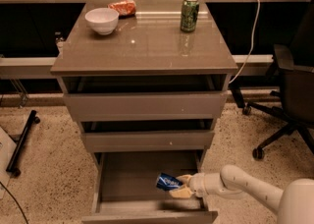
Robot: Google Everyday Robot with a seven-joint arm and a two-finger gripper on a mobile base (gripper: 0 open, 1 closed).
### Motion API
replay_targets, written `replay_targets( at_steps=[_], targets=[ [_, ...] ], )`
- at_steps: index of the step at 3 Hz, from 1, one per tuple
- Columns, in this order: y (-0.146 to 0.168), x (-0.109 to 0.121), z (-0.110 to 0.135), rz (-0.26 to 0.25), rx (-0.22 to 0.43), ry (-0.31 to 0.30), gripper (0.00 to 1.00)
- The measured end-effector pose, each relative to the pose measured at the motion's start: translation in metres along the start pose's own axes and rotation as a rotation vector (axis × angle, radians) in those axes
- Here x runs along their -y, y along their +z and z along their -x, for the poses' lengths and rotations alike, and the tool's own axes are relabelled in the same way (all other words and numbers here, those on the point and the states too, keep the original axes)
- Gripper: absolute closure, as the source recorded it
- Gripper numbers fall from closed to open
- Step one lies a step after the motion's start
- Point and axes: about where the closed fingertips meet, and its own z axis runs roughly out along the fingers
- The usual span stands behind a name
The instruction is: Pick pepsi can from bottom drawer and place on counter
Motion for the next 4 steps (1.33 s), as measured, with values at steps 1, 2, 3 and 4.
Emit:
replay_targets(
  at_steps=[1, 2, 3, 4],
  targets=[
    [-0.043, -0.025, 0.036, 0.035, -0.089, -0.071, 1.00],
    [-0.093, -0.033, 0.097, 0.041, -0.184, -0.172, 1.00],
    [-0.147, -0.032, 0.176, 0.008, -0.252, -0.309, 1.00],
    [-0.159, -0.035, 0.197, -0.008, -0.255, -0.341, 1.00]
  ],
)
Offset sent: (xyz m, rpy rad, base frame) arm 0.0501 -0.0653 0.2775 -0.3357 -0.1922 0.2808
